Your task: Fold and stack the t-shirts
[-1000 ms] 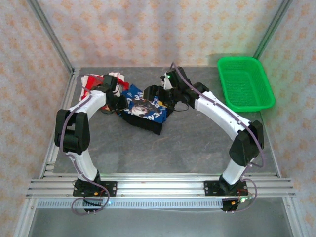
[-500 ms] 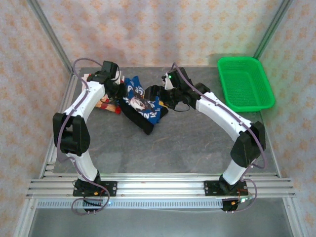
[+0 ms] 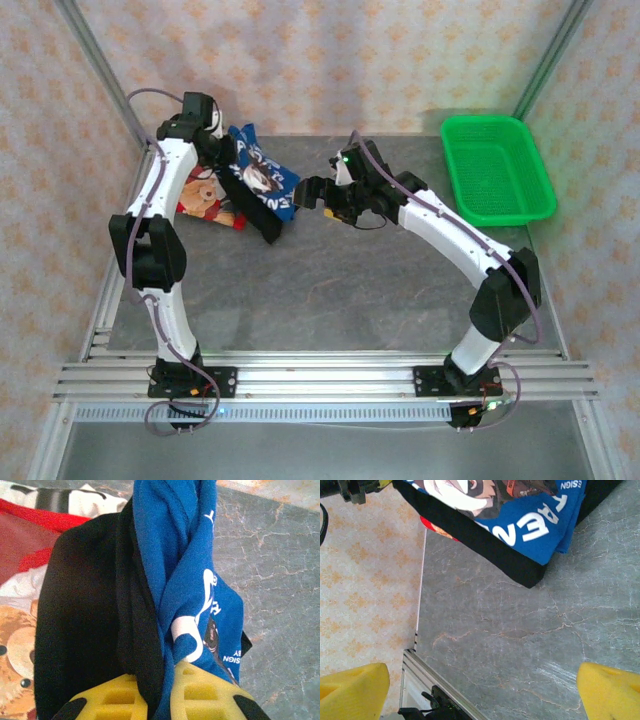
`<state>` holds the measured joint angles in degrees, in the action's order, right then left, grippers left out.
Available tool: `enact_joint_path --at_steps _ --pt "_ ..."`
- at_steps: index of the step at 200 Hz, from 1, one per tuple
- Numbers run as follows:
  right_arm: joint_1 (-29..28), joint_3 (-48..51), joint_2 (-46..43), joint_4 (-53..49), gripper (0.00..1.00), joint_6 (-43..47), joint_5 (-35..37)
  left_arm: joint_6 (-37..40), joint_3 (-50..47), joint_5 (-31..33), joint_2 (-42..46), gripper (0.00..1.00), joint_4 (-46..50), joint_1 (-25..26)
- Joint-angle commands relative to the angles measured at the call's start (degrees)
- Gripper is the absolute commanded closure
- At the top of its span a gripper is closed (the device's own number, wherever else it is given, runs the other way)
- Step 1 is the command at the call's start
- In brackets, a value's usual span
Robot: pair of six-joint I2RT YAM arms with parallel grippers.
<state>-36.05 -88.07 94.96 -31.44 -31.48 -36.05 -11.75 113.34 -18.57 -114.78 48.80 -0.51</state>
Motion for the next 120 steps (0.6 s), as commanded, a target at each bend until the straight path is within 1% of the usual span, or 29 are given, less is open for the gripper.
enact_joint_path --at_steps 1,34,70,98,120 --pt "0.63 0.56 -2.09 0.29 0.04 0.14 -0.31 2.57 6.07 0.49 -0.45 1.00 0.44 -1.31" --pt "0.89 0.53 -1.89 -0.11 0.04 0.17 -0.42 2.98 10.31 0.18 -2.87 1.00 0.53 -4.54" --pt "0.98 0.51 -1.21 -0.12 0.04 -0.20 -0.66 2.18 10.97 0.15 -3.93 1.00 -1.12 -9.14" --pt "0.97 0.44 -0.56 0.47 0.04 -0.83 -0.81 2.70 6.93 0.45 -3.26 1.00 -3.63 -12.52" --pt "0.96 0.42 0.17 1.16 0.04 -1.87 -1.38 0.80 -0.90 0.05 -1.26 1.00 -9.01 -16.38"
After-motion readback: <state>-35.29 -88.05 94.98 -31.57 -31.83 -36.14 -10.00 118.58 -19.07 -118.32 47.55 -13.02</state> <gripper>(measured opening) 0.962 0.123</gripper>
